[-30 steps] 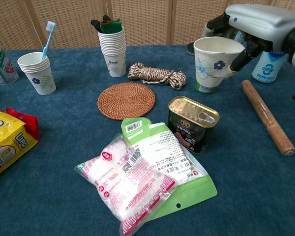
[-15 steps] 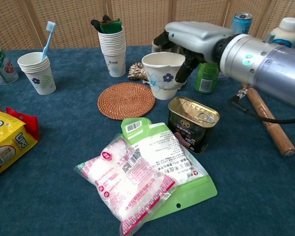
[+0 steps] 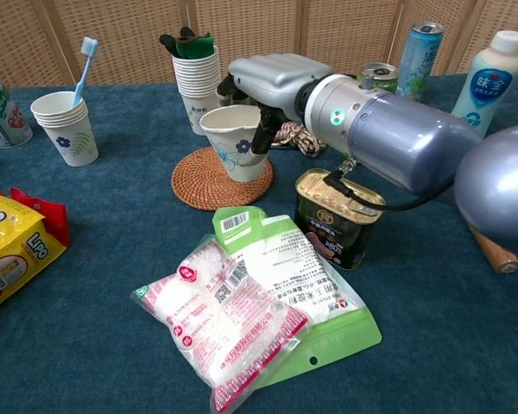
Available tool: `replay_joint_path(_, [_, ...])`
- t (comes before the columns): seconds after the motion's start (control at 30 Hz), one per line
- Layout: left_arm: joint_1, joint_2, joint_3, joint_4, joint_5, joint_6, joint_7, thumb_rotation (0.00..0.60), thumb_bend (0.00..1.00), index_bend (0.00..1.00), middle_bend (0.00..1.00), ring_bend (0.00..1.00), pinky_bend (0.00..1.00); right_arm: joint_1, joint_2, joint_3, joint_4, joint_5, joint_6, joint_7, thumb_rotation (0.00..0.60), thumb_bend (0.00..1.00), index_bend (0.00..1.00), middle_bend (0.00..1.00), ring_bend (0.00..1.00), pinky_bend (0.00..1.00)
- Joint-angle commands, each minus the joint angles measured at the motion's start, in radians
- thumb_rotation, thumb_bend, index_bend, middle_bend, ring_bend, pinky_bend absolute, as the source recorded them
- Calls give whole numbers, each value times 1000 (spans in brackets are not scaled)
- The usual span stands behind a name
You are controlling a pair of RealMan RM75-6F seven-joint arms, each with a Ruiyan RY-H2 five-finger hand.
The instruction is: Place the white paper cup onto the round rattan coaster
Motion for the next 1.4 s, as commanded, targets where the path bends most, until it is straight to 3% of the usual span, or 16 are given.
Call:
replay_joint_path(0.03, [1,0,-3,0,1,7,0,600,318,0,0,0,0,27,-29,13,33,23,-10,0,600,253,412,512,403,385])
replay_joint_path(0.37, [4,0,0,-3,4,9,-1,600,318,0,0,0,0,97,-114,31,170,75,-41,7,600,252,414,512,403,385])
replay_joint_path(1.03, [-13,2,-24,12,-63,-33,-23,600,318,0,0,0,0,204,-242,53,451,79,-133,84,600,246,408,512,403,385])
replay_joint_path(1.1, [-16,2,-24,13,-67,-39,-25,600,318,0,0,0,0,208,-248,56,460,77,-132,90,600,237,385,512,403,384])
replay_joint_path(1.3, [-19,1,-26,17,-73,-47,-26,600,318,0,0,0,0,210,-248,61,464,58,-113,111,600,196,150,470,396,385])
replay_joint_path(1.4, [-20,1,-27,17,-75,-48,-26,600,318,0,0,0,0,208,-243,66,453,54,-103,115,600,156,104,418,379,385])
